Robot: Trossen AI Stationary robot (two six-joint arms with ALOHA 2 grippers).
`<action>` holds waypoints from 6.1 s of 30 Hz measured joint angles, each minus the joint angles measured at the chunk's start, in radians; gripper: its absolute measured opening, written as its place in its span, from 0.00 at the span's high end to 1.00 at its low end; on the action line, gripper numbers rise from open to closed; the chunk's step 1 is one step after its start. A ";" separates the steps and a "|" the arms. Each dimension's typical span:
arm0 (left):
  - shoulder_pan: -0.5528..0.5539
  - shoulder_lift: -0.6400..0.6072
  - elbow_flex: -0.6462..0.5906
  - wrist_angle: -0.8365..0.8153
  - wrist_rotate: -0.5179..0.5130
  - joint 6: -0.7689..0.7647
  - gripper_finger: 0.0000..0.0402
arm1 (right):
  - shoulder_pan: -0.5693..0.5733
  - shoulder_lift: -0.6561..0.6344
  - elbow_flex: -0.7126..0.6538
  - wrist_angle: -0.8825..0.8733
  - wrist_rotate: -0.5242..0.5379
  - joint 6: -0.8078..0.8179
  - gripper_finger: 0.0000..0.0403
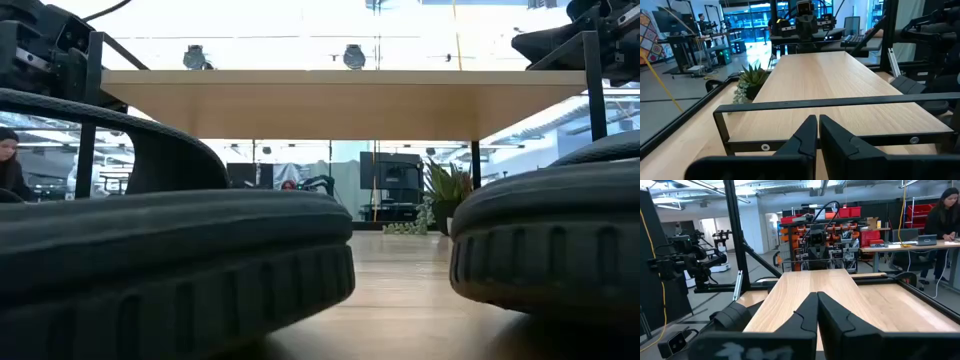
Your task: Pick and place slides into the shelf
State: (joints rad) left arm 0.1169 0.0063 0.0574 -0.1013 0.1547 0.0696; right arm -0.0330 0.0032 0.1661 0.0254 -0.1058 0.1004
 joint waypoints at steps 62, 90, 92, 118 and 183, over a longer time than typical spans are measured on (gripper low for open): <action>0.000 0.000 0.000 0.000 0.000 0.000 0.94 | 0.000 0.000 0.000 0.000 0.000 0.000 1.00; 0.000 0.000 0.000 0.003 0.000 -0.002 0.94 | 0.000 0.000 0.000 0.009 0.000 0.000 1.00; 0.000 0.000 0.000 0.003 0.000 -0.005 0.94 | 0.000 0.000 0.000 0.009 0.000 0.000 1.00; 0.000 0.001 0.000 0.391 -0.109 0.329 0.94 | 0.000 0.002 0.000 0.098 0.004 -0.094 1.00; 0.000 0.001 0.000 0.341 -0.322 0.339 0.94 | 0.003 0.657 0.496 -1.158 -0.318 0.355 0.48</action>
State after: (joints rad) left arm 0.1173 0.0074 0.0578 0.2394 -0.1673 0.4084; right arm -0.0301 0.6600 0.6619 -1.1321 -0.4237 0.4559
